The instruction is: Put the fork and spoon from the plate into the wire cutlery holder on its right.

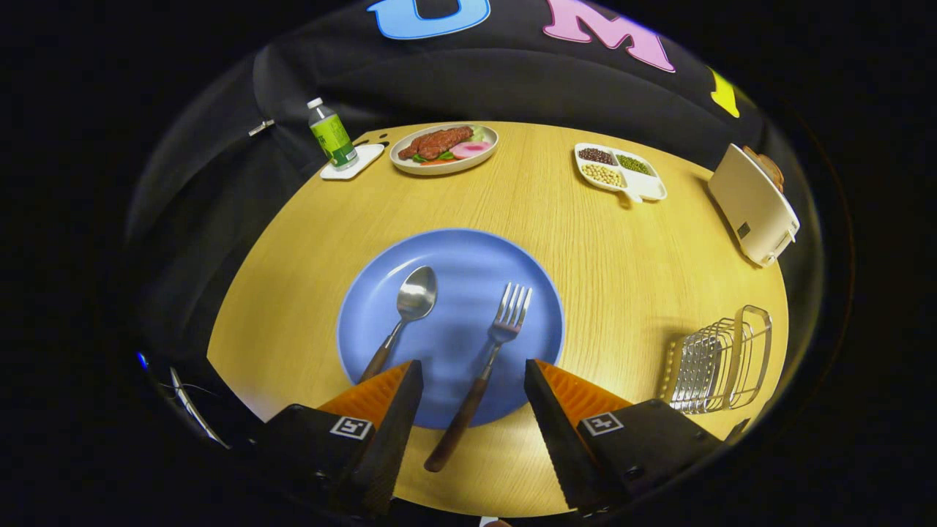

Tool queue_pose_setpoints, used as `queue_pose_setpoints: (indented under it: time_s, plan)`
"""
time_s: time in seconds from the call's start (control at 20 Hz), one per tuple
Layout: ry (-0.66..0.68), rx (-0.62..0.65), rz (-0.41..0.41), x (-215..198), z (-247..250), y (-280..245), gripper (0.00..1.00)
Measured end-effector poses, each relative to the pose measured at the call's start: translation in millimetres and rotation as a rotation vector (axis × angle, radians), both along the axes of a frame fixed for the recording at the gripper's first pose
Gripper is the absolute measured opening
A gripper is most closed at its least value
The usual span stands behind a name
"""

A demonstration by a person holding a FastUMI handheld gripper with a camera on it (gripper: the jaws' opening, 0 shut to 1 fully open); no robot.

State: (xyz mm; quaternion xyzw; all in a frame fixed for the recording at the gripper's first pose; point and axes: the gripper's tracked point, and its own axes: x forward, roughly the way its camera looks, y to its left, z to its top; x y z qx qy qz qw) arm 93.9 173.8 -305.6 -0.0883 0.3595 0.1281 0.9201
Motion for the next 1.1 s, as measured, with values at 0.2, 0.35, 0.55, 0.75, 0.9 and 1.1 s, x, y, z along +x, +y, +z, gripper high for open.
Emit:
queue_pose_setpoints:
  time_s: [0.2,0.35,0.55,0.75,0.9,1.1]
  plan:
    - [0.058,-0.036,-0.009,2.9,-20.4,3.3,0.66]
    - [0.111,-0.064,-0.057,3.8,-28.2,2.2,0.48]
    - [0.16,-0.049,-0.081,9.5,-33.2,2.1,0.17]
    - [0.197,-0.069,-0.01,1.9,-31.6,-1.2,0.09]
    - [0.232,-0.052,0.014,-8.7,-22.2,-3.7,0.07]
    - [0.213,-0.058,0.064,-24.7,22.0,-16.7,0.07]
